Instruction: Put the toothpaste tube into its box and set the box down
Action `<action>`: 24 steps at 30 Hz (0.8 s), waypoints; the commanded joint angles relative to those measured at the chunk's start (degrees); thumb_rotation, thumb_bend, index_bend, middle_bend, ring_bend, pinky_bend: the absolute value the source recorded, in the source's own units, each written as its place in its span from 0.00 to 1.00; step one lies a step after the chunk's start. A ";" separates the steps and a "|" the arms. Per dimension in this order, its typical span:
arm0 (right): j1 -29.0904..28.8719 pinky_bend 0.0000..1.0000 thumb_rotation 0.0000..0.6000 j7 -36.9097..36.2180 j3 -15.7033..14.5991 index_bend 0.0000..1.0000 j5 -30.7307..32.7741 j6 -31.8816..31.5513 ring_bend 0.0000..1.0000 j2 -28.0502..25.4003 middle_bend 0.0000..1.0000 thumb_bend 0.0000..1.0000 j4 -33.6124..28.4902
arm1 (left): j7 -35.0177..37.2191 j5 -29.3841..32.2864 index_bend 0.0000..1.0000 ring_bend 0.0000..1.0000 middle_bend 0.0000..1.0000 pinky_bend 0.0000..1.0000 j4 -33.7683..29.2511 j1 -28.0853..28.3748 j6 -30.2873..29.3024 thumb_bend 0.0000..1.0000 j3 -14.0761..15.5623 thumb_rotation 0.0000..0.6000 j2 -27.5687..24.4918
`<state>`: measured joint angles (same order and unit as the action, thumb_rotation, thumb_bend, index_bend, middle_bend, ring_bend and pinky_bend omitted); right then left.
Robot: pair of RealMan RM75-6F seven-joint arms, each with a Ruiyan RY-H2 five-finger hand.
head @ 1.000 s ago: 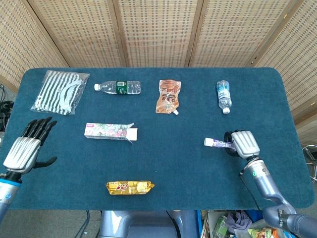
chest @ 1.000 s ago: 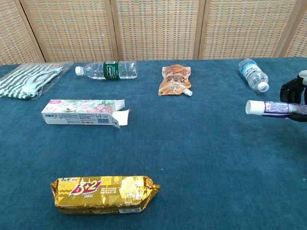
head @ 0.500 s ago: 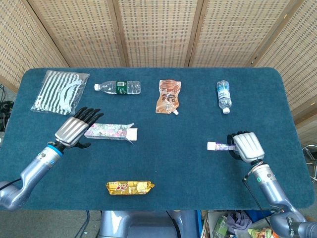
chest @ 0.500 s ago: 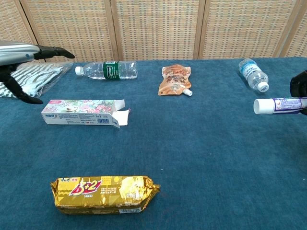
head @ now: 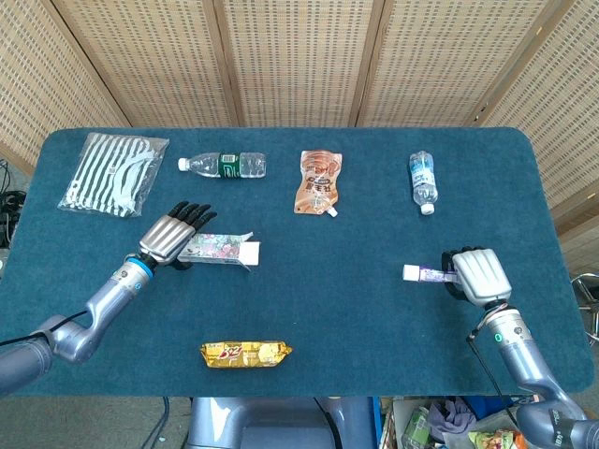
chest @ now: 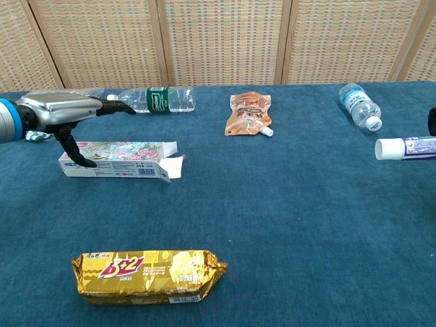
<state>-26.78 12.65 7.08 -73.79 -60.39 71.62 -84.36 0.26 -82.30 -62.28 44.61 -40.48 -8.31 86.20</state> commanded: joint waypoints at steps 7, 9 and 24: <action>-0.09 0.46 1.00 0.19 0.12 0.60 0.22 -0.30 0.47 -0.39 0.64 0.57 -0.42 | 1.54 1.21 0.01 0.01 0.00 0.12 6.39 2.59 3.02 0.21 1.69 1.00 5.40; -0.18 0.46 1.00 0.14 0.14 0.61 0.33 -0.20 0.48 -0.42 0.64 0.58 -0.44 | 1.35 1.55 0.06 0.04 0.04 0.17 7.29 3.00 3.12 0.21 1.71 1.00 6.46; 0.10 0.46 1.00 -0.52 -0.32 0.61 -0.56 -0.94 0.48 -1.60 0.64 0.58 -1.12 | 0.55 1.74 0.47 0.39 0.45 0.43 7.94 4.49 -0.91 0.22 0.81 1.00 7.81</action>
<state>-26.69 12.10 6.77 -74.33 -61.31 70.05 -85.46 0.71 -80.30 -53.88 48.93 -40.94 -7.40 94.40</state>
